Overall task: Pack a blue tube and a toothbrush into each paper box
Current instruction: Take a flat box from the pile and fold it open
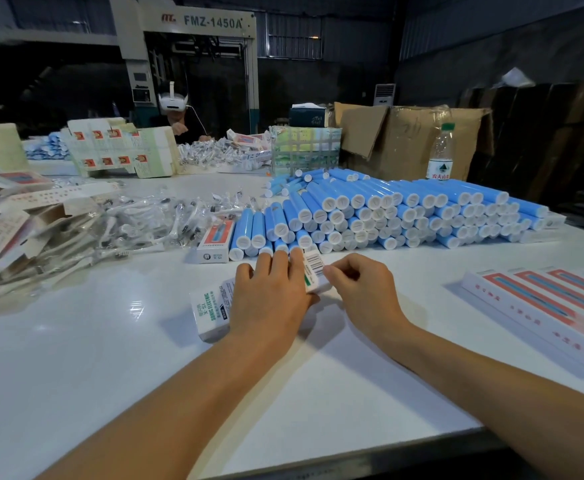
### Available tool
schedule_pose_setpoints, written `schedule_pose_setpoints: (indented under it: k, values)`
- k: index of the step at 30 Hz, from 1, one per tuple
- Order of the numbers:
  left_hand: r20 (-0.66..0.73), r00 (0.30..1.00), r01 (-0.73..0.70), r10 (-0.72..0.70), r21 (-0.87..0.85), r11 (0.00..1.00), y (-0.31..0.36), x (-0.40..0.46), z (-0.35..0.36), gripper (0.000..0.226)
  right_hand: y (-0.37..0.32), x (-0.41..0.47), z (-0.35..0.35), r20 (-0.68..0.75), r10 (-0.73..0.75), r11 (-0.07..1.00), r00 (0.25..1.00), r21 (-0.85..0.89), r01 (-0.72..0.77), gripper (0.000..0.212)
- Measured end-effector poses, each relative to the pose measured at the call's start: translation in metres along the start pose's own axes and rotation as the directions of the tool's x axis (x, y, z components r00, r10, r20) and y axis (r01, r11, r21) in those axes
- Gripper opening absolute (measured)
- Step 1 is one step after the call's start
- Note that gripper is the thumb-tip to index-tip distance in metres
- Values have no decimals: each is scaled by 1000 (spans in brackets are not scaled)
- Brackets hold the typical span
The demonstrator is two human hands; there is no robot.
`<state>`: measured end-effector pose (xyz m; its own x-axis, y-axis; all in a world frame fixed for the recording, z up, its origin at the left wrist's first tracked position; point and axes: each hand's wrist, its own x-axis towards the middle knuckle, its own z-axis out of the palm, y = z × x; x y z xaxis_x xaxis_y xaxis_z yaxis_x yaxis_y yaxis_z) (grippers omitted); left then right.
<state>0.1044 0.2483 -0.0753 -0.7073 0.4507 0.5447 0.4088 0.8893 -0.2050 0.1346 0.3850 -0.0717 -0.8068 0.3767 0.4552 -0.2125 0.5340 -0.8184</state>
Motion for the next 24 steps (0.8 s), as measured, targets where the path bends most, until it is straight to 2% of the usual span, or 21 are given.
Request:
schedule_pose_setpoints:
  k: [5,8,10,12,13,14,15,16,18,19,20,22,24]
  values:
    - [8,1000,15,-15,41,999,2,3,1,72,-2,-1,0,-8,-47,999,999,-5,47,25]
    - [2,999,38,-38,0,999,0,6,-2,71,-3,-1,0,-23,-53,992,998,111,56,23]
    - [-15,999,47,-49,-98,994,-6,10,-9,73,-4,-3,-2,-58,-94,963,994,248,105,29]
    - [-45,994,75,-98,-363,929,-16,15,-22,80,-4,-4,-4,-84,-144,934,986,317,163,30]
    - [-60,989,79,-138,-574,815,-22,15,-31,78,-4,-4,-5,-81,-148,933,986,318,167,30]
    - [-76,979,61,-189,-776,628,-27,16,-38,68,-3,-4,-5,-69,-145,941,987,300,159,30]
    - [-58,964,51,-261,-919,392,-31,16,-43,53,-2,-3,-4,-53,-138,951,989,273,147,28]
    - [36,943,91,-332,-984,154,-34,17,-47,43,-2,-3,-3,-36,-132,958,991,252,137,25]
    - [341,877,248,-339,-925,-287,-36,19,-49,34,-4,-3,-2,7,-123,965,992,234,118,18]
    - [474,833,303,-286,-822,-482,-35,20,-46,33,-5,-4,-2,36,-127,968,991,223,116,22]
    - [578,784,335,-226,-700,-631,-34,21,-41,35,-5,-6,-1,74,-133,971,988,211,115,26]
    - [705,699,356,-122,-491,-795,-29,20,-32,43,-8,-8,0,174,-151,978,973,166,122,28]
    - [758,648,360,-80,-397,-844,-23,18,-24,50,-10,-11,1,297,-158,986,942,99,135,41]
